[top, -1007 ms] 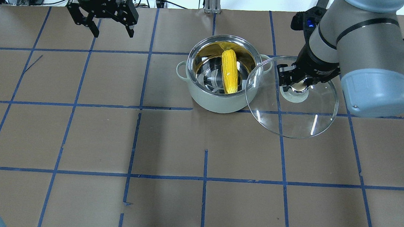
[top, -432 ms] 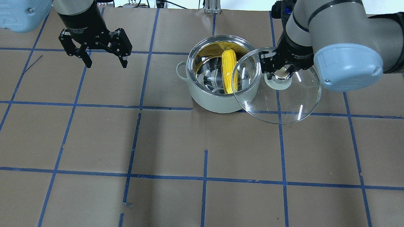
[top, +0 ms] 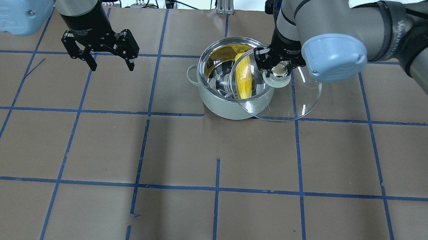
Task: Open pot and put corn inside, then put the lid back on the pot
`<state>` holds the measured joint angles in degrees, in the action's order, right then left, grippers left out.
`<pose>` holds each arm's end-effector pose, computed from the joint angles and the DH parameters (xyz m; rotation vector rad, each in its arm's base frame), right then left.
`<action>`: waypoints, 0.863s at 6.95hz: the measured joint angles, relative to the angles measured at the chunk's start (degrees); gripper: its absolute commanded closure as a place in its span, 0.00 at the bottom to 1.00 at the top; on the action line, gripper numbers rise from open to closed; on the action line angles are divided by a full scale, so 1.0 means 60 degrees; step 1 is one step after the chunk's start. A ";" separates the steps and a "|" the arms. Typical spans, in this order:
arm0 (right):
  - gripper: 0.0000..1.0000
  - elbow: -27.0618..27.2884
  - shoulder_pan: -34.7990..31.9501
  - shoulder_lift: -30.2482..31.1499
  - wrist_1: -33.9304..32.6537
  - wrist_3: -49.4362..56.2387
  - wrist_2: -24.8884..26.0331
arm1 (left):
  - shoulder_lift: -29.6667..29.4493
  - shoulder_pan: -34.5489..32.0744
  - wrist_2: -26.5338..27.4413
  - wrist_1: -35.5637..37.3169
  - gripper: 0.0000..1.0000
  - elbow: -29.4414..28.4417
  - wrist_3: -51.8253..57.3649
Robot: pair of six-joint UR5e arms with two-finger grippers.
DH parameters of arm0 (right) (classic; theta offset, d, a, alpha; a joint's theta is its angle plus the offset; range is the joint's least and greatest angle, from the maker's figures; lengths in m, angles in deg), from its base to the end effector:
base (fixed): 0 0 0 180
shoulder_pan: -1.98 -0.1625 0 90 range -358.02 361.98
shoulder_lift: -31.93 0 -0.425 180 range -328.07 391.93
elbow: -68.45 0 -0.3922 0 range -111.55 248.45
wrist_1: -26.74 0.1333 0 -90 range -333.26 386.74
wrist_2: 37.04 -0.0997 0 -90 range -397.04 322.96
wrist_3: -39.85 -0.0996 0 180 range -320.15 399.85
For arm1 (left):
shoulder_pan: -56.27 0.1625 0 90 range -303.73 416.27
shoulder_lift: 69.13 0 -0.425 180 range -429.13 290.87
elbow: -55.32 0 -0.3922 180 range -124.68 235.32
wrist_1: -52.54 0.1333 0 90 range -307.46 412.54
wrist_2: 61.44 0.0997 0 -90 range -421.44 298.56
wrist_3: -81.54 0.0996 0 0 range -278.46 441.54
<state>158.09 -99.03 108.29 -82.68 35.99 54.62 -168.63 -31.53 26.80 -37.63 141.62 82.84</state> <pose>0.2410 -0.5559 0.3971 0.1923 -3.1161 0.1719 -0.1152 -0.5540 0.4327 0.0269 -3.1035 -0.1603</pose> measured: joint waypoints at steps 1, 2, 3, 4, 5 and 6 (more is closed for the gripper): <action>0.69 -0.0285 -0.0227 -0.0320 -0.0023 -0.0283 0.0111 | -0.0003 0.0028 0.0000 0.0009 0.00 -0.0001 0.0000; 0.69 -0.0613 -0.0383 -0.0658 -0.0036 -0.0482 0.0155 | -0.0002 0.0072 0.0000 0.0013 0.00 -0.0008 -0.0043; 0.69 -0.0997 -0.0457 -0.1026 -0.0043 -0.0572 0.0170 | -0.0003 0.0093 0.0000 0.0012 0.00 -0.0013 -0.0219; 0.69 -0.1360 -0.0484 -0.1358 -0.0080 -0.0603 0.0174 | -0.0008 0.0098 0.0002 0.0008 0.00 -0.0013 -0.0474; 0.69 -0.1666 -0.0503 -0.1646 -0.0186 -0.0634 0.0180 | -0.0008 0.0101 0.0009 0.0011 0.00 -0.0011 -0.0656; 0.69 -0.1887 -0.0556 -0.1864 -0.0295 -0.0694 0.0201 | 0.0000 0.0102 0.0012 0.0014 0.00 -0.0006 -0.0740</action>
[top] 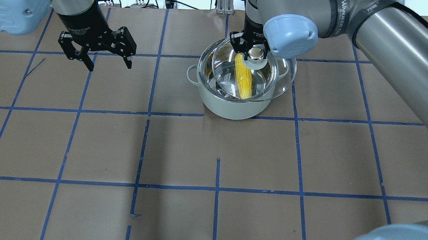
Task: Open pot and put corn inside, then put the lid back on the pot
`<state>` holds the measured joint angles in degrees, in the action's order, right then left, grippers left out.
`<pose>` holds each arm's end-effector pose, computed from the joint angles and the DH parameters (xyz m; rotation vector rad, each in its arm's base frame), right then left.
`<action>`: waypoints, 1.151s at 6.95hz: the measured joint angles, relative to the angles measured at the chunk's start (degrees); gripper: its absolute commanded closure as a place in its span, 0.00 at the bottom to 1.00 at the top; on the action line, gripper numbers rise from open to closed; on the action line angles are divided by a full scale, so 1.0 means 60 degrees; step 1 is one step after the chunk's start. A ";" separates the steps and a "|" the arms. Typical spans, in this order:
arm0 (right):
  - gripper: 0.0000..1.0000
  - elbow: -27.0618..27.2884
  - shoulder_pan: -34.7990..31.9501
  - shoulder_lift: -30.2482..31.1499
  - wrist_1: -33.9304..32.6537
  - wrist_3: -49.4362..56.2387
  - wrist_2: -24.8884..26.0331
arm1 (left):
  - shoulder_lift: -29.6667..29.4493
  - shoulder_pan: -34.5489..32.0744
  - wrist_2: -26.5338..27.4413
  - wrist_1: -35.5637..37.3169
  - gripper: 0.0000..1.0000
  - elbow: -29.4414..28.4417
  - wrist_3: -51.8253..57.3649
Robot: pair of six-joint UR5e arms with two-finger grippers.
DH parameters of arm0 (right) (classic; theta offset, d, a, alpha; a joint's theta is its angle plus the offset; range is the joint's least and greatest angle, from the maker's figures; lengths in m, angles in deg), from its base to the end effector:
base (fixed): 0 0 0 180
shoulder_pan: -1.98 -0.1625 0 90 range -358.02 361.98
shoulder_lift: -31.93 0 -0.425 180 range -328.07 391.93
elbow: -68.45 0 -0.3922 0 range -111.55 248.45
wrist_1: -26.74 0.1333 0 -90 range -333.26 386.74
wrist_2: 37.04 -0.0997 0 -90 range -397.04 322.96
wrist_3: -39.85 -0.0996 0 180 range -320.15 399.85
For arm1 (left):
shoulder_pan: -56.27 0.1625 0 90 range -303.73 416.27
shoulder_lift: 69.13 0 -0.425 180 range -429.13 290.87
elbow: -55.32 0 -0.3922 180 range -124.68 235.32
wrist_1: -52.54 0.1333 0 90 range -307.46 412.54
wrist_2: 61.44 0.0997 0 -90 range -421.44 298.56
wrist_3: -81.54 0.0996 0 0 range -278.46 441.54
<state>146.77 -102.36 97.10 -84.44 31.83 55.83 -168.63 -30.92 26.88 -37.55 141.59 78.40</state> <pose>0.2910 -0.6203 0.3744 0.1660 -3.1068 0.2293 -0.1091 -0.5554 0.4330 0.1637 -3.1042 -0.1592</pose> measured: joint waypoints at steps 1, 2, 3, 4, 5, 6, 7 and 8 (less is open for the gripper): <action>0.69 -0.0121 -0.0094 -0.0145 -0.0056 -0.0113 0.0044 | 0.0008 0.0000 0.0005 0.0001 0.00 0.0004 -0.0052; 0.69 -0.0169 -0.0201 -0.0238 -0.0078 -0.0269 0.0086 | 0.0013 0.0001 0.0008 0.0001 0.00 0.0005 -0.0085; 0.69 -0.0172 -0.0324 -0.0294 -0.0085 -0.0392 0.0116 | 0.0015 0.0001 0.0005 0.0001 0.00 0.0006 -0.0099; 0.69 -0.0161 -0.0425 -0.0313 -0.0087 -0.0462 0.0141 | 0.0013 0.0005 0.0003 0.0001 0.00 0.0006 -0.0097; 0.69 -0.0161 -0.0491 -0.0332 -0.0088 -0.0533 0.0157 | -0.0002 0.0010 0.0002 0.0009 0.00 0.0006 -0.0068; 0.69 -0.0173 -0.0523 -0.0363 -0.0088 -0.0602 0.0163 | -0.0017 0.0013 0.0002 0.0020 0.00 0.0010 -0.0027; 0.69 -0.0188 -0.0533 -0.0413 -0.0088 -0.0639 0.0165 | -0.0023 0.0015 0.0002 0.0031 0.00 0.0025 -0.0002; 0.69 -0.0198 -0.0537 -0.0452 -0.0088 -0.0671 0.0166 | -0.0027 0.0015 0.0002 0.0035 0.00 0.0039 0.0007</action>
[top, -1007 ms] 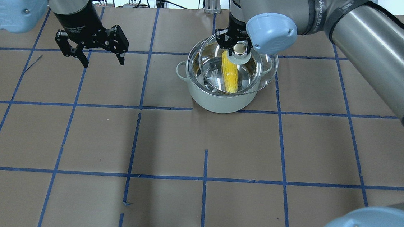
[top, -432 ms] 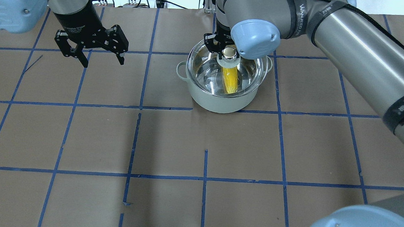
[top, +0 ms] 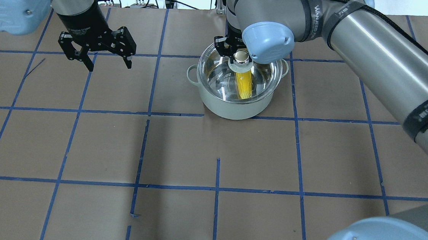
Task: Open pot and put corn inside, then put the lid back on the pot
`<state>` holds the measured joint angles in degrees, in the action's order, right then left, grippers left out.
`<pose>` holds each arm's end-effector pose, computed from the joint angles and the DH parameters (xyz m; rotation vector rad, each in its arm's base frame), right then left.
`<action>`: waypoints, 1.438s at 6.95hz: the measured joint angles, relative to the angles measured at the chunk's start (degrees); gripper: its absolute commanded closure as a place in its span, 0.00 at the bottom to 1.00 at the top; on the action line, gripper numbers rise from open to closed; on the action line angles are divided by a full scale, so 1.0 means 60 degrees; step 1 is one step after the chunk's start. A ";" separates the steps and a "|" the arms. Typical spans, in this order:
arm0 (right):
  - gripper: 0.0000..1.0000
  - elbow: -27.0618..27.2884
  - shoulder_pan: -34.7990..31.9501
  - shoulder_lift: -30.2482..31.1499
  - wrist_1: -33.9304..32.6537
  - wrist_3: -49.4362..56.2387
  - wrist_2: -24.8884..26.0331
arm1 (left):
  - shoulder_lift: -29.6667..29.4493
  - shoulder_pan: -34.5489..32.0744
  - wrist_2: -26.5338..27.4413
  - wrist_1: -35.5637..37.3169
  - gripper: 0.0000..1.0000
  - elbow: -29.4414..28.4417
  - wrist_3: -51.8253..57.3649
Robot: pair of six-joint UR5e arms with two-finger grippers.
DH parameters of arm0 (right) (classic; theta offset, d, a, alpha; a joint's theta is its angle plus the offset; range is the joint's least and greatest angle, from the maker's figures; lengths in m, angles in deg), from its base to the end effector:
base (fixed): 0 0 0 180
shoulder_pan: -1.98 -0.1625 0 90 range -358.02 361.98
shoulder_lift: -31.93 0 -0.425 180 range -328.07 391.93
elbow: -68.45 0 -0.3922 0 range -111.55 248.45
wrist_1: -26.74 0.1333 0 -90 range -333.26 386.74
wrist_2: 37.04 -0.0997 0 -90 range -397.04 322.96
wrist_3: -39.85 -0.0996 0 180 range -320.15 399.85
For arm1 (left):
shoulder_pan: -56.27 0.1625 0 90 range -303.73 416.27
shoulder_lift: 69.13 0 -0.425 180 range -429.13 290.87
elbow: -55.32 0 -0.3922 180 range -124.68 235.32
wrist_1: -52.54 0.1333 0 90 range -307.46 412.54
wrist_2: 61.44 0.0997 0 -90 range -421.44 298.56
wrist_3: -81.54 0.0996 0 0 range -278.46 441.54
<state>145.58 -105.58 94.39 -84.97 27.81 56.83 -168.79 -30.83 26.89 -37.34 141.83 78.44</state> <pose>0.3280 -0.6168 0.3536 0.1429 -3.0973 0.2112 -0.1082 -0.5561 0.4298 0.1651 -3.1039 -0.1643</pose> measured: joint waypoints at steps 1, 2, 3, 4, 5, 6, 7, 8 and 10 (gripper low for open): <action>0.69 -0.0010 -0.0007 -0.0030 -0.0001 -0.0021 0.0000 | 0.0000 0.0000 0.0000 -0.0002 0.00 0.0005 -0.0003; 0.69 -0.0038 -0.0018 -0.0056 0.0000 -0.0046 0.0000 | -0.0001 0.0000 -0.0004 -0.0004 0.00 0.0009 -0.0023; 0.69 -0.0086 -0.0037 -0.0073 0.0003 -0.0071 0.0000 | -0.0006 -0.0002 -0.0013 -0.0005 0.00 0.0010 -0.0056; 0.69 -0.0135 -0.0065 -0.0102 0.0006 -0.0081 0.0000 | -0.0011 -0.0008 -0.0023 -0.0005 0.00 0.0010 -0.0090; 0.69 -0.0186 -0.0081 -0.0139 0.0006 -0.0082 0.0003 | -0.0014 -0.0012 -0.0025 -0.0005 0.00 0.0010 -0.0104; 0.69 -0.0265 -0.0086 -0.0182 0.0014 -0.0073 0.0010 | -0.0015 -0.0013 -0.0019 -0.0005 0.00 0.0010 -0.0110; 0.69 -0.0331 -0.0090 -0.0235 0.0023 -0.0060 0.0013 | -0.0015 -0.0014 -0.0016 -0.0005 0.00 0.0010 -0.0112; 0.69 -0.0361 -0.0090 -0.0271 0.0030 -0.0033 0.0014 | -0.0016 -0.0012 -0.0015 -0.0005 0.00 0.0010 -0.0112; 0.69 -0.0371 -0.0091 -0.0308 0.0048 0.0048 0.0015 | -0.0016 -0.0001 -0.0015 -0.0005 0.00 0.0010 -0.0113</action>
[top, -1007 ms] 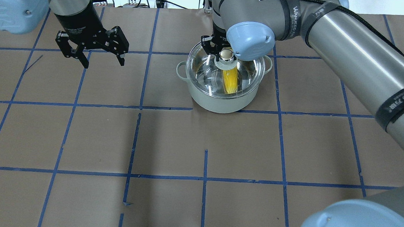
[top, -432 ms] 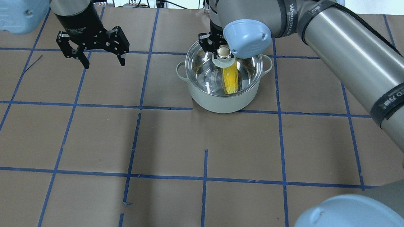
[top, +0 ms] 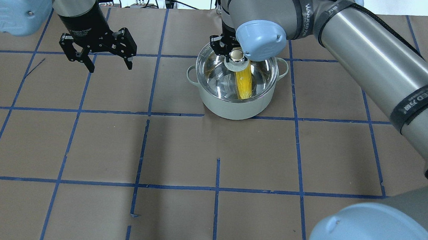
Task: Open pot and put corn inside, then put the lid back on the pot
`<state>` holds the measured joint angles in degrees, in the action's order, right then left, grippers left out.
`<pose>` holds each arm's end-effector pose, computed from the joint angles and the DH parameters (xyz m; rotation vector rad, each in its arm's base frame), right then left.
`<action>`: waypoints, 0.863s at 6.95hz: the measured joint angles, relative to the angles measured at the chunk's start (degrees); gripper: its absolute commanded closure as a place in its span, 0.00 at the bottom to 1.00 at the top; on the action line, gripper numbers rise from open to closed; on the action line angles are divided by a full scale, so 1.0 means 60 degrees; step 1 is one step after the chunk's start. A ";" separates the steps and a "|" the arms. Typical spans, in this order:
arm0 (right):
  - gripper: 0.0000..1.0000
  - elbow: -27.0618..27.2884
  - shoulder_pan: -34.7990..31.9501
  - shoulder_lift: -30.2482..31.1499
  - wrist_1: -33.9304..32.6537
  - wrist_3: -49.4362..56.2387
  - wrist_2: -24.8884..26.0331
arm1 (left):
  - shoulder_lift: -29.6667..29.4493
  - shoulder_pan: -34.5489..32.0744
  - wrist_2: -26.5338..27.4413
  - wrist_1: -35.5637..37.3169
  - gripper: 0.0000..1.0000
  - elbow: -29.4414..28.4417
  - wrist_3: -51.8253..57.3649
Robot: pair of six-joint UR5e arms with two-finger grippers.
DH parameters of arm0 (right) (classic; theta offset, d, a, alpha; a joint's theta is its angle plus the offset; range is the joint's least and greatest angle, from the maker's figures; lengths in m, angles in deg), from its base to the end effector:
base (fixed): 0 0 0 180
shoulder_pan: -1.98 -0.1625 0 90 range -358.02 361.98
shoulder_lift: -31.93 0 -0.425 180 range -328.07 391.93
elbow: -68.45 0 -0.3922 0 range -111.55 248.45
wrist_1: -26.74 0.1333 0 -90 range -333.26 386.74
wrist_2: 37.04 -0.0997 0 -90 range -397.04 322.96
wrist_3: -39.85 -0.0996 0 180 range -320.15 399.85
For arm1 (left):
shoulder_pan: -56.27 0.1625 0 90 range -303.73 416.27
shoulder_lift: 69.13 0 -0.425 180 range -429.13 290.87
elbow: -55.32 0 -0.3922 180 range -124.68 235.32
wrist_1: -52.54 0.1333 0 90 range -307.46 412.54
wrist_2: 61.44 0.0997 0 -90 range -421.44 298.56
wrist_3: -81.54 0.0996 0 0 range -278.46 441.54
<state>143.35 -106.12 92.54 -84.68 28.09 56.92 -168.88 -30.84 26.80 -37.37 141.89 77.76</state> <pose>0.3376 -0.6260 0.3498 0.1647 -3.0952 0.2142 -0.1085 -0.5563 0.4284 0.1833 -3.1017 -0.1695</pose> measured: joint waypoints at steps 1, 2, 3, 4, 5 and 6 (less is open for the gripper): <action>0.69 0.0004 0.0001 -0.0005 0.0023 0.0025 0.0000 | 0.0000 -0.0001 0.0000 0.0000 0.00 0.0000 0.0000; 0.69 0.0010 0.0017 -0.0006 0.0055 0.0040 0.0003 | -0.0005 -0.0007 0.0000 0.0000 0.00 0.0000 0.0000; 0.68 0.0013 0.0037 -0.0008 0.0063 0.0053 -0.0003 | -0.0010 -0.0011 0.0000 0.0000 0.00 0.0000 0.0000; 0.29 0.0012 0.0053 -0.0008 0.0071 0.0059 -0.0013 | -0.0012 -0.0010 0.0000 0.0000 0.00 0.0000 0.0000; 0.01 0.0008 0.0064 -0.0011 0.0072 0.0052 -0.0026 | -0.0011 -0.0008 0.0000 0.0000 0.00 0.0000 0.0000; 0.00 -0.0024 0.0068 -0.0031 0.0046 0.0023 -0.0033 | -0.0006 -0.0009 0.0000 0.0000 0.00 0.0000 0.0000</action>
<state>143.21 -105.72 92.36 -84.41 28.23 56.72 -168.92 -30.89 26.80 -37.37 141.89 77.76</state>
